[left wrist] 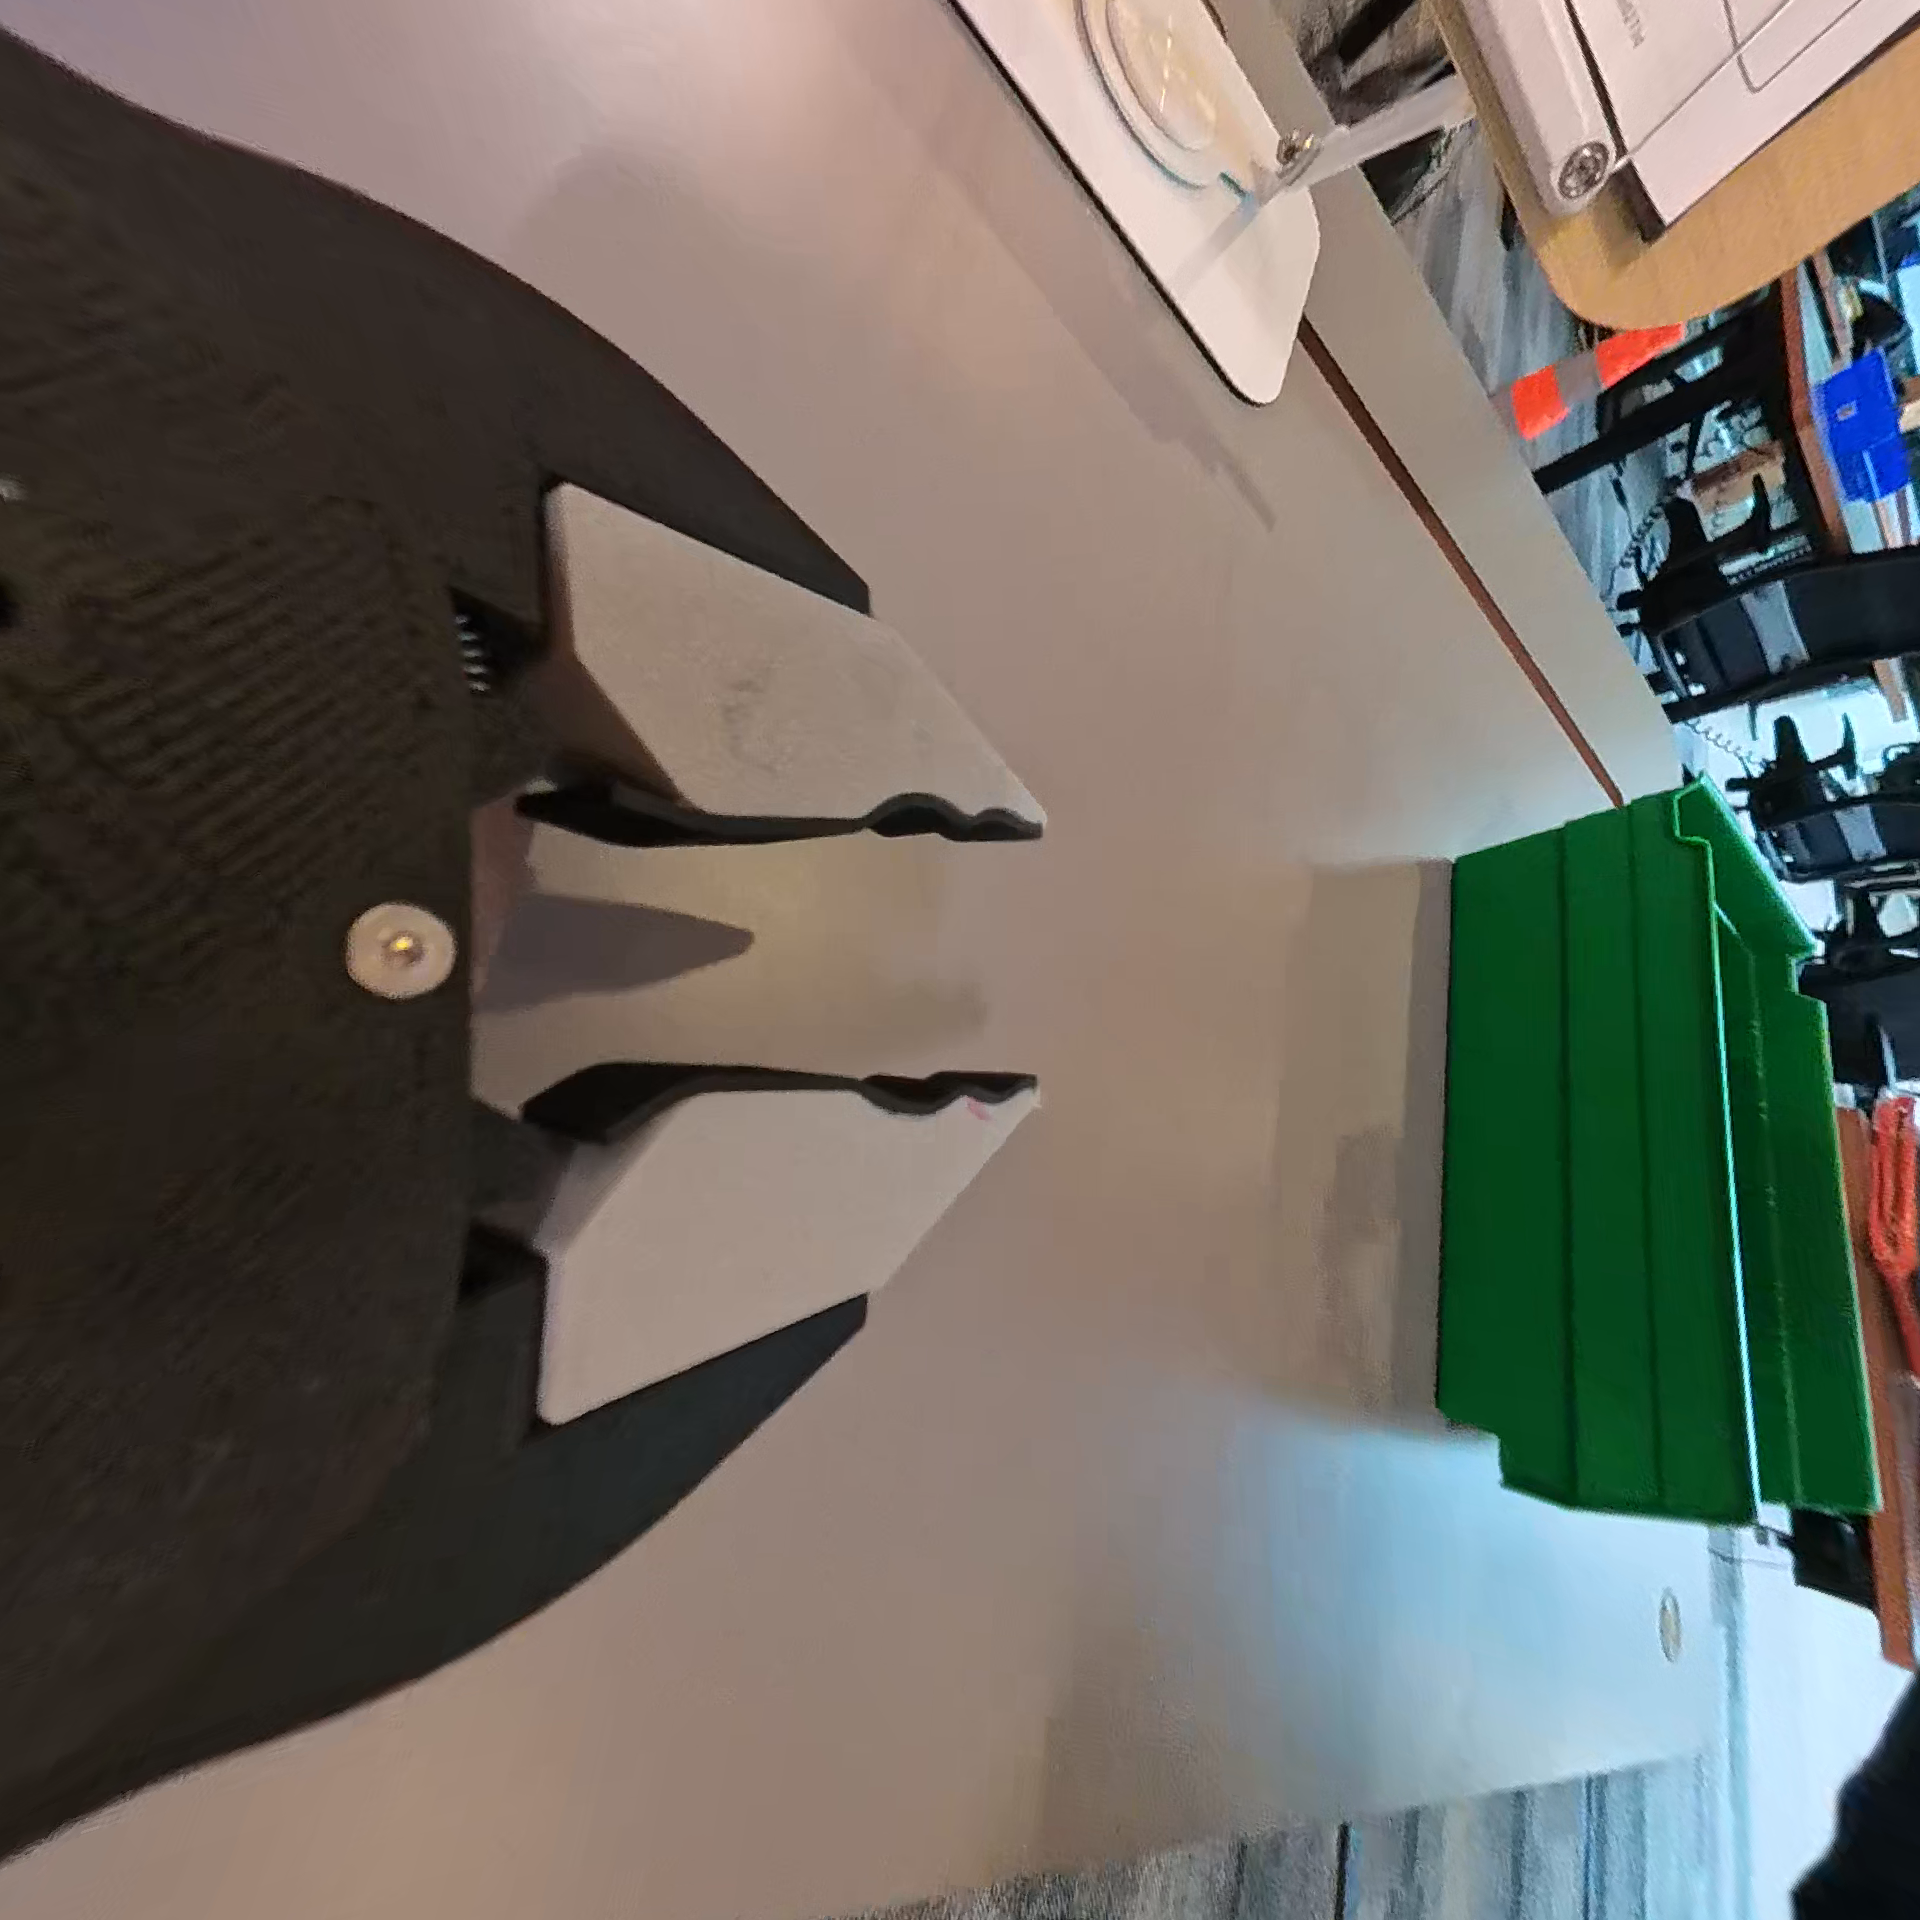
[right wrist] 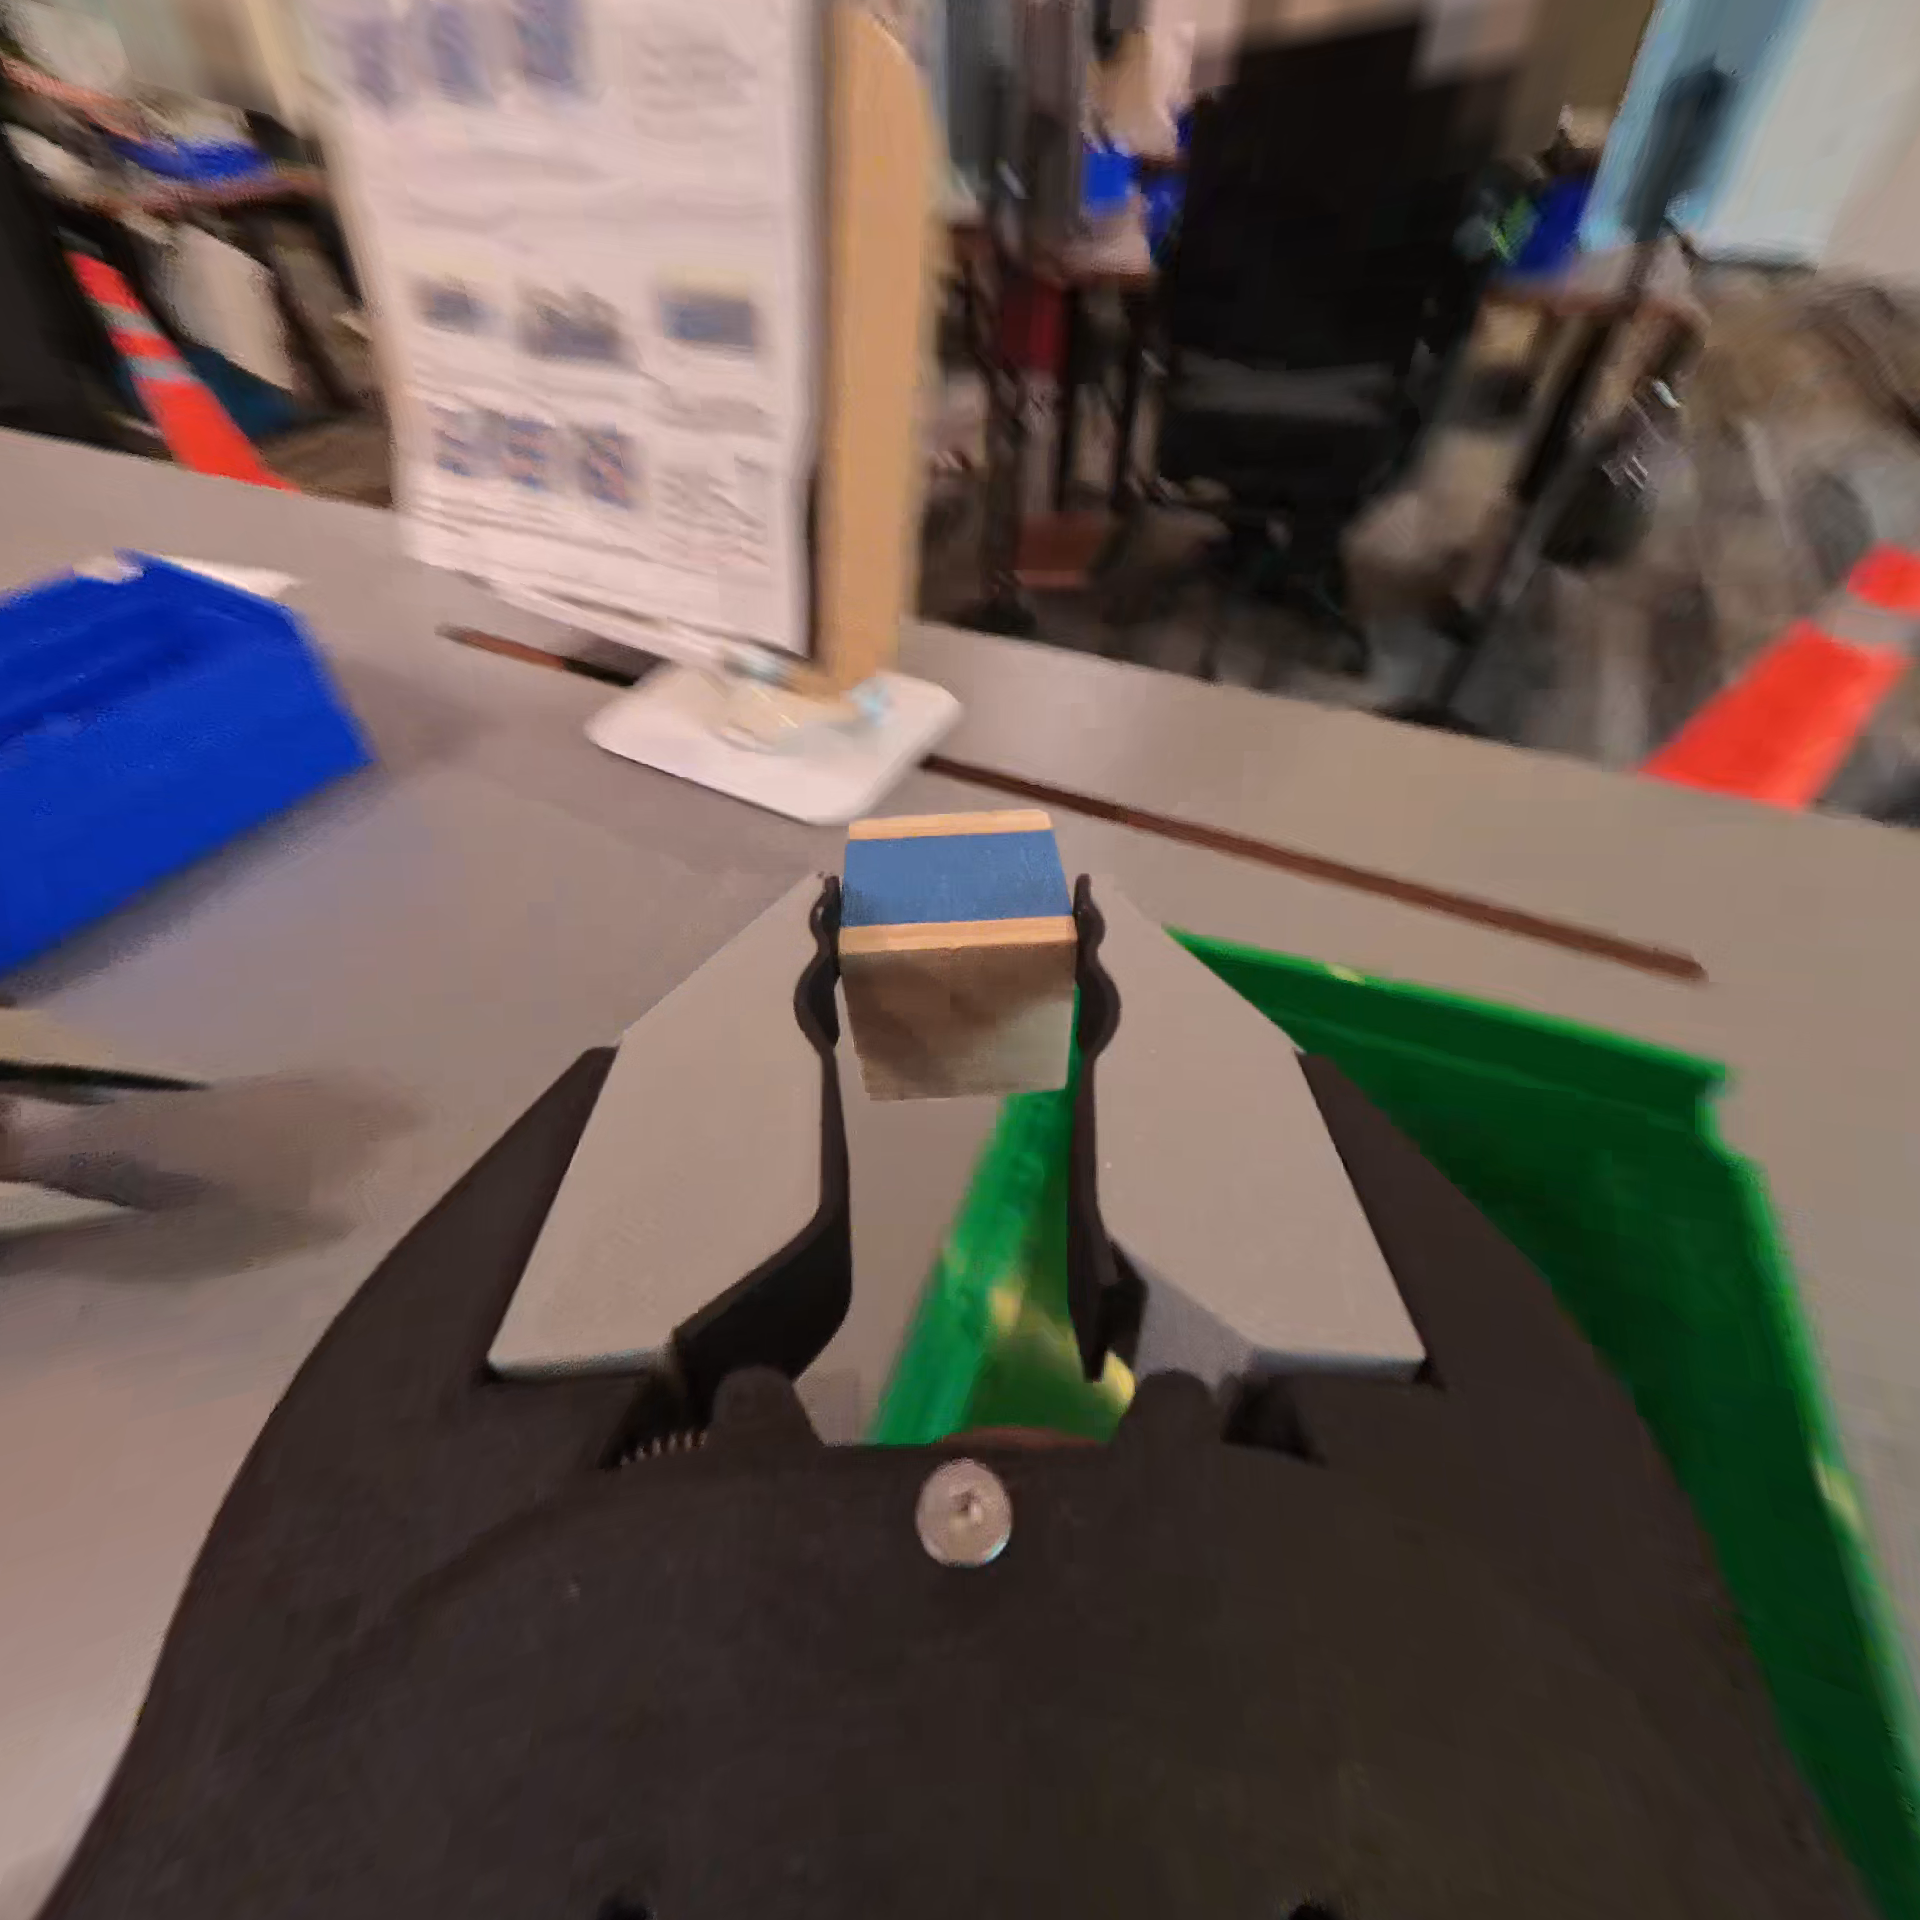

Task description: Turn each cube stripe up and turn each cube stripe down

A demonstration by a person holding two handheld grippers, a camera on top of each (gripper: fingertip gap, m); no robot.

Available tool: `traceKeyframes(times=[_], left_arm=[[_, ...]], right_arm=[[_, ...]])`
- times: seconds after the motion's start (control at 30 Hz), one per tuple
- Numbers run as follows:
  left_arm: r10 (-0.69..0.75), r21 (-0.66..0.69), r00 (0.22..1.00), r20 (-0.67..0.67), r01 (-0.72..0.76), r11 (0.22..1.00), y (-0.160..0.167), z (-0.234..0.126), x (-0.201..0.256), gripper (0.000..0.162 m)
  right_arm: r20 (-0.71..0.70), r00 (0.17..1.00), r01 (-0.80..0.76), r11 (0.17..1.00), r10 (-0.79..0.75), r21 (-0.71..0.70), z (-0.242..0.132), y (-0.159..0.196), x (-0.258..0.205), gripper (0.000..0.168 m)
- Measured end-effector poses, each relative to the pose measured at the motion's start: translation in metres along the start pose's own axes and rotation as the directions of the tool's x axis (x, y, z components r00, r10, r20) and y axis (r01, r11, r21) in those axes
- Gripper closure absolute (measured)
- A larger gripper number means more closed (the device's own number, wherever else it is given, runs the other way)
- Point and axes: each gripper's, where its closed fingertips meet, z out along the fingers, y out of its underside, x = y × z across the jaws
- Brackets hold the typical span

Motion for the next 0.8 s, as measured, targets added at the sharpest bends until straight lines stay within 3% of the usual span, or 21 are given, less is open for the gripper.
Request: traceKeyframes(times=[0.1,0.2,0.4,0.57,0.67,0.8], left_arm=[[0.002,-0.002,1.0,0.01,-0.002,1.0,0.001,0.001,-0.001,0.119],[-0.001,-0.013,1.0,0.006,0.001,1.0,0.004,0.003,0.0,0.119],[-0.007,-0.025,1.0,0.016,0.008,1.0,0.007,0.004,-0.004,0.119],[-0.001,-0.029,1.0,0.005,0.001,1.0,0.007,0.004,0.0,0.119],[0.012,-0.035,1.0,0.001,-0.012,0.999,0.008,0.005,0.003,0.119],[0.006,-0.034,1.0,0.0,-0.006,0.999,0.007,0.004,0.003,0.119]], right_arm=[[-0.148,0.988,-0.058,0.981,0.03,-0.185,0.018,0.056,0.071,0.126],[-0.21,0.976,-0.116,0.953,0.057,-0.281,0.039,0.1,0.108,0.126],[-0.304,0.953,-0.13,0.932,0.023,-0.337,0.067,0.138,0.143,0.125],[-0.295,0.955,-0.147,0.841,-0.016,-0.521,0.065,0.189,0.139,0.116],[-0.294,0.954,-0.103,0.855,-0.06,-0.508,0.053,0.178,0.132,0.108],[-0.298,0.954,-0.098,0.946,0.002,-0.309,0.026,0.106,0.111,0.105]])
